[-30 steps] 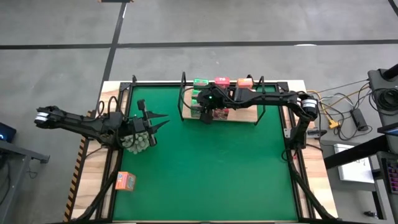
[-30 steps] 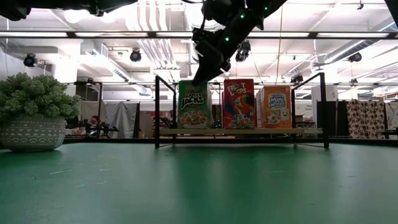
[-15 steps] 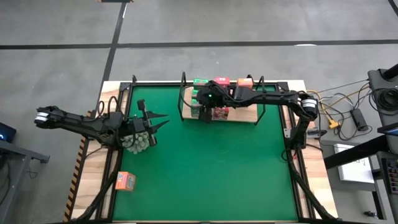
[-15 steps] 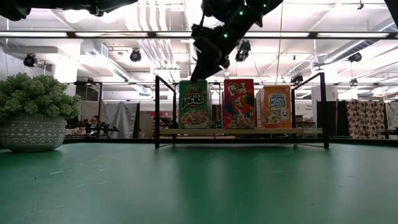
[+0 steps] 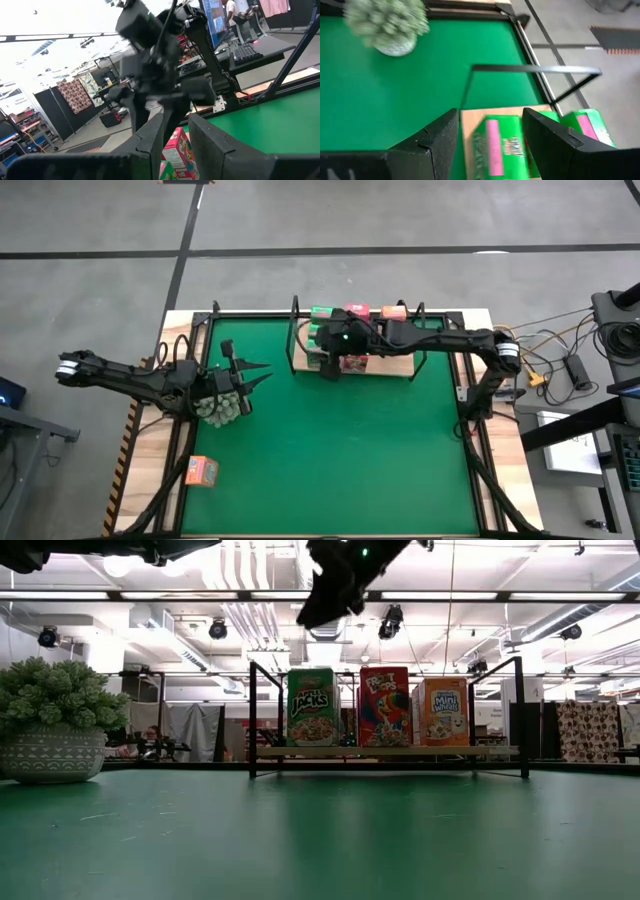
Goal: Stack cereal on shelf
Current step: Put the orange cereal box on the shelf aligned with the other orange cereal boxes
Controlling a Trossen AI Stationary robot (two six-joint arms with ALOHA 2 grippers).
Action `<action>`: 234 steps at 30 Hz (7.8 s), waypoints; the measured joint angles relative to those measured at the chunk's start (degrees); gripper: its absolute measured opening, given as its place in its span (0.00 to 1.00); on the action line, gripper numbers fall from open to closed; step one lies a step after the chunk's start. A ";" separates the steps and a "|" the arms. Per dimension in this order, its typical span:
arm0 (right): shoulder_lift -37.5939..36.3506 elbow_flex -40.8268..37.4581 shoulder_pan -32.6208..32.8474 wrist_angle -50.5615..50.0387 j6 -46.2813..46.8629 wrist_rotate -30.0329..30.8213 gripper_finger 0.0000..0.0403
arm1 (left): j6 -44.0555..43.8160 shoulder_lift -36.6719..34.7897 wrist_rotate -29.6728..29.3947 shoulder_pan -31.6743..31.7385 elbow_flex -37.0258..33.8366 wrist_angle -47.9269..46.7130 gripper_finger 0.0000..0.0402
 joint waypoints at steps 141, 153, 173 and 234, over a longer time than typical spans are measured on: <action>-47.00 -62.67 6.32 56.04 -16.63 -9.53 0.52 | -164.13 52.43 27.07 -48.59 47.82 -109.95 0.38; -48.06 -62.69 6.32 54.34 -17.14 -9.53 0.52 | -159.09 52.17 27.04 -48.52 53.74 -109.17 0.38; -61.29 -62.69 6.32 48.61 -22.55 -19.46 0.52 | -99.27 52.08 -24.06 -32.80 66.66 -97.74 0.38; -87.03 -67.06 6.45 34.07 -11.26 -25.63 0.52 | -15.63 52.08 -2.82 2.33 63.50 -32.68 0.38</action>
